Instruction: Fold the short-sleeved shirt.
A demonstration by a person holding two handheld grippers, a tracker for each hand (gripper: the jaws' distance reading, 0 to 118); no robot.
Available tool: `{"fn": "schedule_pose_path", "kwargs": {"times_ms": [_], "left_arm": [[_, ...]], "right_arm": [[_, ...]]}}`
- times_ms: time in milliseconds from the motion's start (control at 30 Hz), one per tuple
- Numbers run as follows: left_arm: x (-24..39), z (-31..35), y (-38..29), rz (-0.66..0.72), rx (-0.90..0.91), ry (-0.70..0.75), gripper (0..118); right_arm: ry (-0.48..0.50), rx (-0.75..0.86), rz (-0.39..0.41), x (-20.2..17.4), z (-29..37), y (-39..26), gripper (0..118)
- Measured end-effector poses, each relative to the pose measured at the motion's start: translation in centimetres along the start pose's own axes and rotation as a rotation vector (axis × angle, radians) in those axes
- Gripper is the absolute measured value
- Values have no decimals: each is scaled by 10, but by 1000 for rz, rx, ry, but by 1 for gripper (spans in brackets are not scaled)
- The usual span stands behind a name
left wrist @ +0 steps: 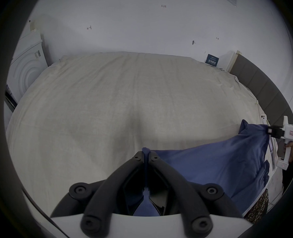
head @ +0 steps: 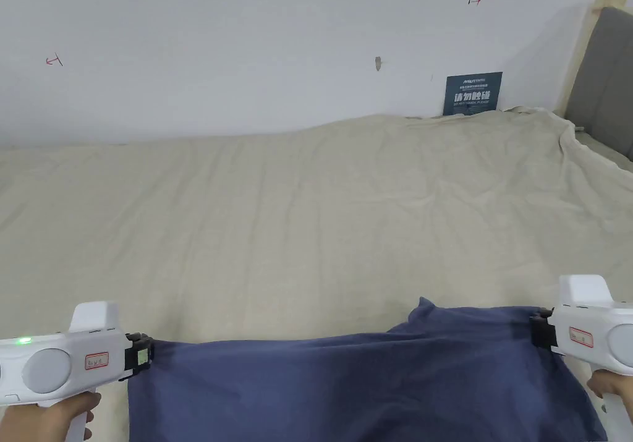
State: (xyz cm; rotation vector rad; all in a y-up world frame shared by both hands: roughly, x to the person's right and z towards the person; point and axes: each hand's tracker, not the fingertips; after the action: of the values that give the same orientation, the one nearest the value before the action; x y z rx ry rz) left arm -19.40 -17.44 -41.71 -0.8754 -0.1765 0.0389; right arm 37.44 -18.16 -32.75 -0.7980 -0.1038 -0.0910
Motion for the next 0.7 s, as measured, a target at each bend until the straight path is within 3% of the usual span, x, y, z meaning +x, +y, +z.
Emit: {"fn": "schedule_pose_path", "kwargs": {"times_ms": [300,700], "left_arm": [[-12,57,-45,47,17,14,1],[-30,83,-149,85,-78,10,1]], "right_arm": [[70,89,-12,11,117,-52,2],[41,-23,-64,16,146,-161,2]]}}
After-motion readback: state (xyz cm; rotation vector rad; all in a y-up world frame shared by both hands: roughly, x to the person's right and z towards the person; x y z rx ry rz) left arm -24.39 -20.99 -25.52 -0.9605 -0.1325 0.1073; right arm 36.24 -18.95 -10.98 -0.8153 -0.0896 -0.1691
